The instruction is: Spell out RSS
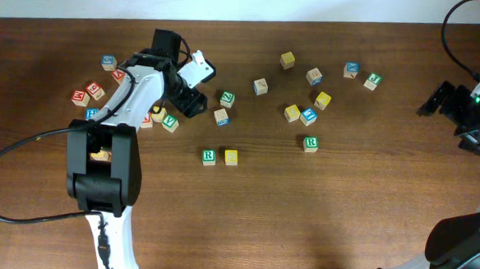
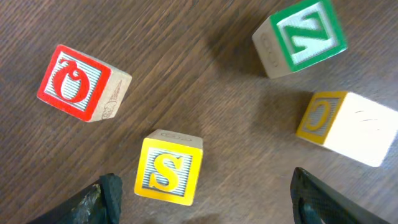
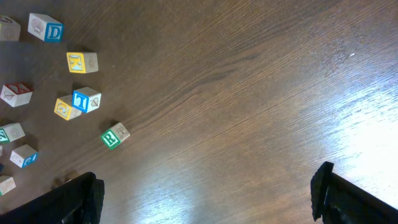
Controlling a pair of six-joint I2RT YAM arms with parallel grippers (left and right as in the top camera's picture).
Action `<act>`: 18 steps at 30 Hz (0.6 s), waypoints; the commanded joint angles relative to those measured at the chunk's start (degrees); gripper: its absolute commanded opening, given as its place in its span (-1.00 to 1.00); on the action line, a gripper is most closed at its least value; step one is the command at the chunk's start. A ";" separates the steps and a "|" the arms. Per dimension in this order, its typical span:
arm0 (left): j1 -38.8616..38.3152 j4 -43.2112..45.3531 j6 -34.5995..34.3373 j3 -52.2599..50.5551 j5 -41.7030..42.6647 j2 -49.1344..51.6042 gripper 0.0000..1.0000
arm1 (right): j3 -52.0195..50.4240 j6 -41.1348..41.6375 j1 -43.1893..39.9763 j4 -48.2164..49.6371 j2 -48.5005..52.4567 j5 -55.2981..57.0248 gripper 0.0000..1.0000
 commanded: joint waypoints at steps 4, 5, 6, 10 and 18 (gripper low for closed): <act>0.61 2.75 2.60 -1.86 -0.39 -0.44 0.46 | -0.20 0.44 0.13 0.04 -0.07 -0.26 0.96; 0.63 3.04 2.60 -1.88 -0.42 -0.44 0.43 | -0.20 0.44 0.13 0.04 -0.07 -0.26 0.96; 0.63 3.23 2.62 -1.86 -0.44 -0.44 0.41 | -0.20 0.44 0.13 0.04 -0.07 -0.26 0.96; 0.61 4.46 2.60 -1.88 -0.39 -0.42 0.34 | -0.20 0.44 0.13 0.04 -0.07 -0.26 0.96; 0.61 4.83 2.58 -2.51 -0.17 -0.42 0.35 | -0.20 0.44 0.13 0.04 -0.07 -0.26 0.96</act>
